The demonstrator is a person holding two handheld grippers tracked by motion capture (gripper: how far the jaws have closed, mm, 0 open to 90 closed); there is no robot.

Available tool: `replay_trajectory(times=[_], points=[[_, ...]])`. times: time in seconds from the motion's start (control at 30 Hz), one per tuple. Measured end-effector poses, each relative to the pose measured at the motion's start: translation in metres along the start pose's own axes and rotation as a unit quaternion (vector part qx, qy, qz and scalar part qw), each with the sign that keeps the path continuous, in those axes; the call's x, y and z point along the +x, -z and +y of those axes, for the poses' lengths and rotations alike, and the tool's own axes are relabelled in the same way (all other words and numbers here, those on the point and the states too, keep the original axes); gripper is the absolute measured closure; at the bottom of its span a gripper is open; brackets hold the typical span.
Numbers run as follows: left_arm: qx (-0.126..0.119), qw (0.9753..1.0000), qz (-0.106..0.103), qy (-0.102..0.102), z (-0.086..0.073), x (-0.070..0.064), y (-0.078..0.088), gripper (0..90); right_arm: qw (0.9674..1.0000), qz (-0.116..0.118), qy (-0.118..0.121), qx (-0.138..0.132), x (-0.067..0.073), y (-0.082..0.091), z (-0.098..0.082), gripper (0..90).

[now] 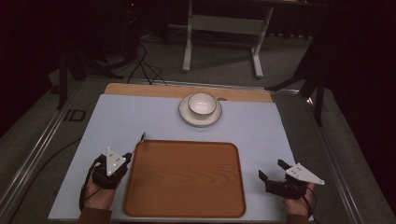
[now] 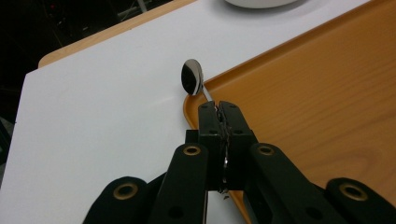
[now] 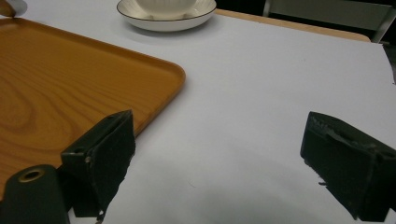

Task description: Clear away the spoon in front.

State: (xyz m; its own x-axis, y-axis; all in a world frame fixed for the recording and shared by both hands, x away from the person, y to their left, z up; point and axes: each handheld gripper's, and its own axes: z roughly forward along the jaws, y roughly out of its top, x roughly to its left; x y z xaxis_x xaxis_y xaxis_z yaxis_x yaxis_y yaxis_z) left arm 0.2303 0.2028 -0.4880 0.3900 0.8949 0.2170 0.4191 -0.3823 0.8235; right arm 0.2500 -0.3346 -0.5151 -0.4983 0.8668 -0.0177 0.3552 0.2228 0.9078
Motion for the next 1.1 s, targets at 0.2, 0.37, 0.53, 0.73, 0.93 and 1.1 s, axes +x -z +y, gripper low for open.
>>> replay_trajectory(times=[0.2, 0.37, 0.53, 0.73, 0.93, 1.1], points=[[0.000, 0.9999, 0.006, -0.010, -0.005, -0.007, 0.011, 88.5, 1.0000, -0.001, -0.001, -0.002, 0.000, 0.001, 0.000, 10.1], [0.002, 0.9999, 0.001, -0.013, -0.011, -0.012, 0.016, 88.3, 1.0000, 0.000, 0.001, -0.002, 0.000, 0.000, 0.000, 10.1], [0.019, 0.9995, 0.007, -0.025, -0.013, -0.019, 0.011, 87.7, 1.0000, 0.001, 0.001, -0.001, 0.000, 0.000, 0.000, 10.1], [0.028, 0.9992, 0.009, -0.028, -0.014, -0.026, 0.009, 81.6, 1.0000, 0.001, 0.000, 0.000, 0.000, 0.000, 0.000, 10.1], [0.028, 0.9994, -0.008, -0.020, -0.016, -0.034, 0.011, 76.5, 1.0000, 0.001, 0.001, 0.000, 0.000, 0.000, 0.000, 10.1], [0.019, 0.9974, -0.069, 0.000, -0.016, -0.035, 0.012, 64.2, 1.0000, 0.002, 0.001, 0.001, 0.001, -0.001, 0.000, 10.1]])
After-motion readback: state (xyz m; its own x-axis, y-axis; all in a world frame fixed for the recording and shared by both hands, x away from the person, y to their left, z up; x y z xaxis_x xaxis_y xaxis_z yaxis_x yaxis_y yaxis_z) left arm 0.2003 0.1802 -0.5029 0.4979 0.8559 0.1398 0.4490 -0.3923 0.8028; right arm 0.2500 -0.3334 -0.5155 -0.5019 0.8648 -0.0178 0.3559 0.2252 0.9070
